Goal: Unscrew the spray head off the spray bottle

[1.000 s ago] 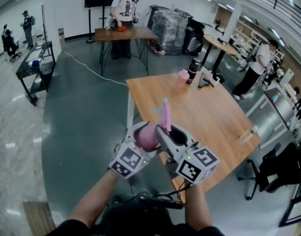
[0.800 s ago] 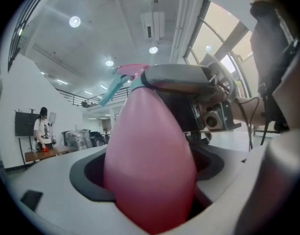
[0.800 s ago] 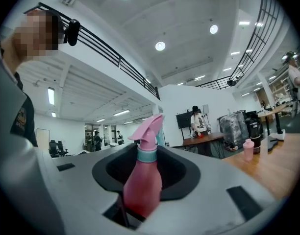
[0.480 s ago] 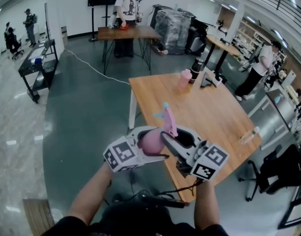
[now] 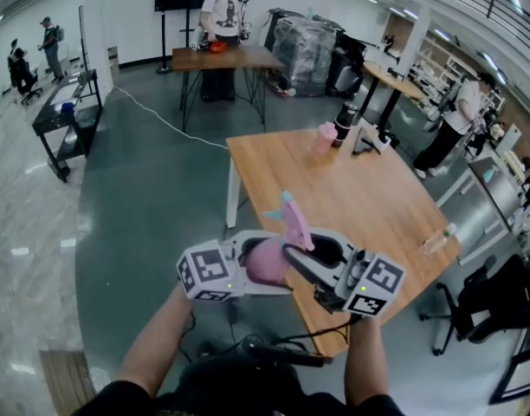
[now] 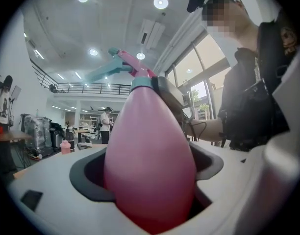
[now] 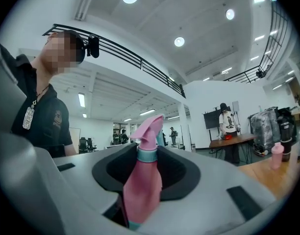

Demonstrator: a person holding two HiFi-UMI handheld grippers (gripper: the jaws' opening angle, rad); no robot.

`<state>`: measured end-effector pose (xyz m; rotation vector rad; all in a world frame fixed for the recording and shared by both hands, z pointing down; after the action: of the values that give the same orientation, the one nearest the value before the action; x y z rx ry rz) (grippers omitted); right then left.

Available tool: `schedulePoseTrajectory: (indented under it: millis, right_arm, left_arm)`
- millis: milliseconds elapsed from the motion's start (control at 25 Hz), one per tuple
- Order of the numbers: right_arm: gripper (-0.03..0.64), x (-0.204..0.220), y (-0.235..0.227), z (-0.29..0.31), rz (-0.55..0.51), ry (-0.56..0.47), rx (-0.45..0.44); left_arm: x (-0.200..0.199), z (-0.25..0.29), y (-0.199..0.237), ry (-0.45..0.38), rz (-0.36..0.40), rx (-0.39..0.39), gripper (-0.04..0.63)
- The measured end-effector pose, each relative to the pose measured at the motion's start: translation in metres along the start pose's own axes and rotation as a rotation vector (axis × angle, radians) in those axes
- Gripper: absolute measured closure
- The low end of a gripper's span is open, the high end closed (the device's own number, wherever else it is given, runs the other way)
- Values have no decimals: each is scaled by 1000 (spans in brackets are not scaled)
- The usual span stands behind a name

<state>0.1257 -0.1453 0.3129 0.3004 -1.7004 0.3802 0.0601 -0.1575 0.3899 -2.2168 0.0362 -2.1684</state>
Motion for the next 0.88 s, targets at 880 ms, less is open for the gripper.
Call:
schedulePoseTrajectory:
  millis: [880]
  right_arm:
    - [458, 1, -8, 4, 19, -13, 305]
  left_arm:
    - [4, -6, 35, -26, 57, -390, 153]
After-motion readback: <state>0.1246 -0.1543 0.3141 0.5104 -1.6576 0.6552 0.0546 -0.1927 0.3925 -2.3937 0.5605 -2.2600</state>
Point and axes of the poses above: the fingertips, and each gripper's own axes: z forward along the fingers, y to its left, x out of its underside, the point moved 5 cm from there along -z, backward along the fingers, and after that the axes turned 6 degrees about -y, right-handed, at the moved point
